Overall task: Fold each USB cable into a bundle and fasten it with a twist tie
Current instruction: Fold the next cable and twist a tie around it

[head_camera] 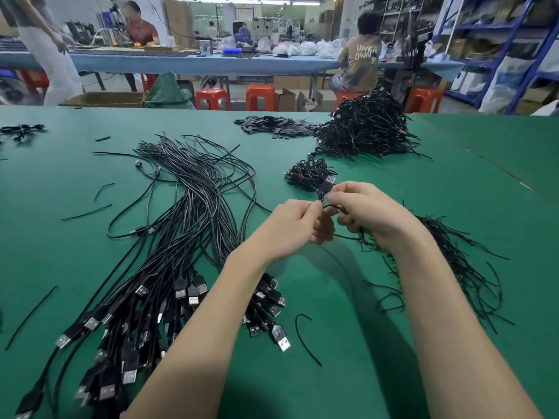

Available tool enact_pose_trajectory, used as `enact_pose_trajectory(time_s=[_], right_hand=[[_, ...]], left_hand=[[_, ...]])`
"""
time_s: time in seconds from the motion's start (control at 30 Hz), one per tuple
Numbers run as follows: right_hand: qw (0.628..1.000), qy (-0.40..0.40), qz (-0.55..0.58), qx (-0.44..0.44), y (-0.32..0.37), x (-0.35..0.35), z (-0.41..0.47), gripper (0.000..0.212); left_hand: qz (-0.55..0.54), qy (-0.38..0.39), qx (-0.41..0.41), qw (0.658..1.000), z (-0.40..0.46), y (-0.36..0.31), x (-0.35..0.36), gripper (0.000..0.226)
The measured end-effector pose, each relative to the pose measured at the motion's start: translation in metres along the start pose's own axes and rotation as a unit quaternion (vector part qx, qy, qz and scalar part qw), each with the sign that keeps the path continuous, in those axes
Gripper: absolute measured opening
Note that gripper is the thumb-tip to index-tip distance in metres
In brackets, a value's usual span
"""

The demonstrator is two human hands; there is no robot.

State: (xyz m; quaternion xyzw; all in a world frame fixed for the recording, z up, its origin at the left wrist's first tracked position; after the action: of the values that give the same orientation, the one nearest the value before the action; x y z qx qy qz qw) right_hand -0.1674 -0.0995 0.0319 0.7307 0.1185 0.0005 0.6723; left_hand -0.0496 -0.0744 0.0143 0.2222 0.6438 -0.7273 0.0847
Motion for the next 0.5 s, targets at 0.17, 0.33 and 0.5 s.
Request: enact_pose_trajectory(time_s=[0.17,0.33,0.5], right_hand=[[0.998,0.015,0.055,-0.016,0.015,0.018,-0.006,0.012],[0.992,0.083,0.081,-0.044,0.029,0.03,-0.017,0.01],[0.956,0.281,0.074,0.048,0.003,0.058,-0.042,0.009]], left_hand=[[0.115,-0.084,0.024,0.99,0.004,0.0,-0.016,0.043],[0.118,-0.168,0.026,0.978,-0.004,-0.008,-0.04,0.048],[-0.285,-0.189,0.006,0.94,-0.002,0.001,-0.05,0.038]])
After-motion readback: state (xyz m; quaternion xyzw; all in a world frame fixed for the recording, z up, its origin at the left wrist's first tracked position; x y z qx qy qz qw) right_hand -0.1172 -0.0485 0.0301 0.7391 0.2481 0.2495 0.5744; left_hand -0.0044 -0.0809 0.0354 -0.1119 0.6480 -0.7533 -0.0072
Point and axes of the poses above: each hand's wrist, its own z-axis towards the middle knuckle, its own x-axis out of the palm, y = z × x, the point moved 9 cm from there along z, towards the middle knuckle, and after that the axes turned 10 degrees about z, right-handed, at the moved point
